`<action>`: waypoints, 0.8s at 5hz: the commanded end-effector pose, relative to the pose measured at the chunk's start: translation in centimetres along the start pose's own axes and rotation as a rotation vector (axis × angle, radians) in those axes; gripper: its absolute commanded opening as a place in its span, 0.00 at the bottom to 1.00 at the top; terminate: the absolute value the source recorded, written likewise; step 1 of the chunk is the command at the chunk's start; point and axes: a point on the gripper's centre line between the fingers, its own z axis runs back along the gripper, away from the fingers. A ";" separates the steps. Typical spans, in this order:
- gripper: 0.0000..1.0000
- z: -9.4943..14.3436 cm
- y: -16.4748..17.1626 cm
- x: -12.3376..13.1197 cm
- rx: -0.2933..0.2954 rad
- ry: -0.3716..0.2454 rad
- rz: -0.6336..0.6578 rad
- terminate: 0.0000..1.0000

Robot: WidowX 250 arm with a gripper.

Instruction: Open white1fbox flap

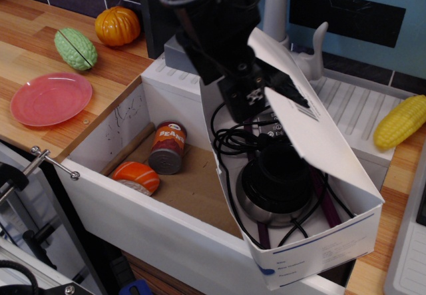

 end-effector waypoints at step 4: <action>1.00 -2.4 -2.3 10.9 0.111 -0.109 0.028 0.00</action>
